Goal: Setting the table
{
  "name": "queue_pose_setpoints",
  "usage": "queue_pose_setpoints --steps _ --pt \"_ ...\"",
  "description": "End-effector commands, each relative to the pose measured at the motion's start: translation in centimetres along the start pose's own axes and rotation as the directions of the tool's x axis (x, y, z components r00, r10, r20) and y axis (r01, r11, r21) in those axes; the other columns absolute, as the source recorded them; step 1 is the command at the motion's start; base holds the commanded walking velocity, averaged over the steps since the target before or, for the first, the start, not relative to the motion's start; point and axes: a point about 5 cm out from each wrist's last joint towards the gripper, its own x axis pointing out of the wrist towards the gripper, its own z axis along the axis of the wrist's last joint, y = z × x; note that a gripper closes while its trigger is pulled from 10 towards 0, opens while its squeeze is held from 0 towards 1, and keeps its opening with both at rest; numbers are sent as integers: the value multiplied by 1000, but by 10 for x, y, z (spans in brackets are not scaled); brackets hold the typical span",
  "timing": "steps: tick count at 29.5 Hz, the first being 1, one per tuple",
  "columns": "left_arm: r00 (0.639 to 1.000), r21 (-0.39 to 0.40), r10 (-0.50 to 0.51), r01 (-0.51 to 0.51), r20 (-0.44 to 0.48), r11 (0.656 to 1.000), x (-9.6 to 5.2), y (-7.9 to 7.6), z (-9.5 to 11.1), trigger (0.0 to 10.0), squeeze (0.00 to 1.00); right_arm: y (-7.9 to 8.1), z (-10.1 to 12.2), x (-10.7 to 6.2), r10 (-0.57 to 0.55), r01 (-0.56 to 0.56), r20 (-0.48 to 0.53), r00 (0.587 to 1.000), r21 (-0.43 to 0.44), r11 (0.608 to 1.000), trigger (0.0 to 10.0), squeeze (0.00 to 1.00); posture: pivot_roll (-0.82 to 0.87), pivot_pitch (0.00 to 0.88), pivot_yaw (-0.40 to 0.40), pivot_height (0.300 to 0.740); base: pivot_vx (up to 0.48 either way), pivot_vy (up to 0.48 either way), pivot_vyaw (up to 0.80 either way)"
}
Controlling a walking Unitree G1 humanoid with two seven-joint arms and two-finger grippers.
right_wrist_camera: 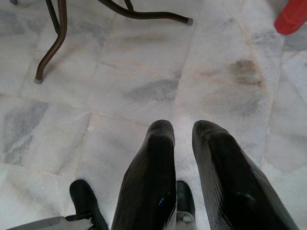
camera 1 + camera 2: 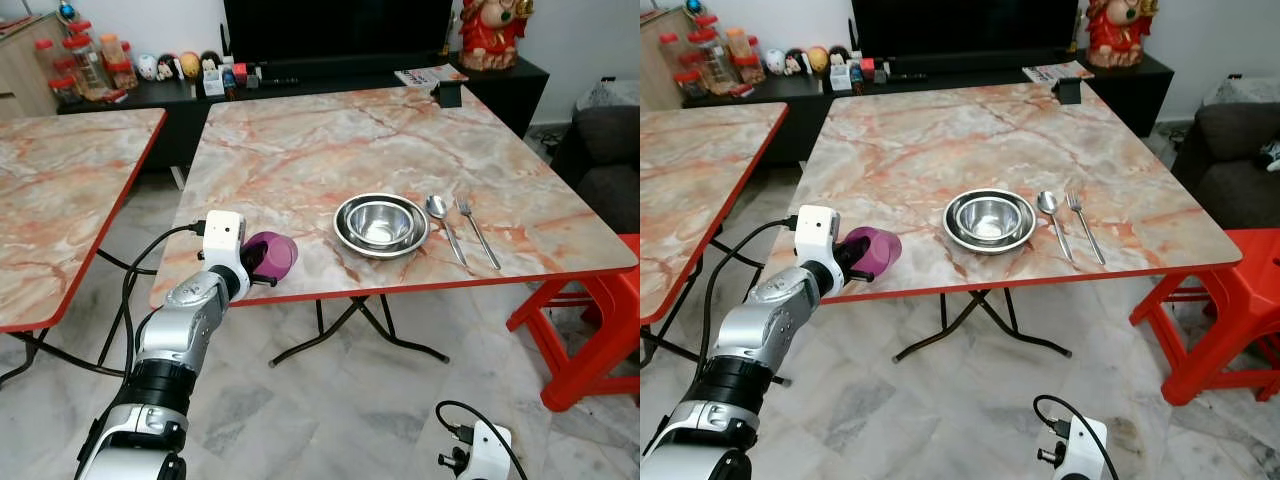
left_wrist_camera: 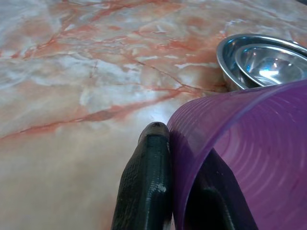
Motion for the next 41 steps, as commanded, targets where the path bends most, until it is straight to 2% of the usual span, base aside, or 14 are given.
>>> queue_pose_setpoints --steps 1,33,35,41 --pt "1000 9 2 -2 12 1000 1 1 8 10000 0 5 2 1 12 -12 8 1000 19 1000 10000 0 -36 0 55 740 337 0 0" --pt "999 10 9 -9 31 1000 1 2 12 10000 0 4 -5 -1 20 -21 -25 999 -50 999 10000 0 -33 0 52 740 353 0 43" --pt "1000 10 8 -8 31 1000 1 1 12 10000 0 3 -5 -1 12 -12 -22 1000 -9 1000 10000 0 -31 0 51 740 364 0 0" --pt "1000 12 5 -5 29 1000 1 1 12 10000 0 3 -6 -1 11 -12 -25 1000 -32 999 10000 0 -33 0 52 740 365 0 0"
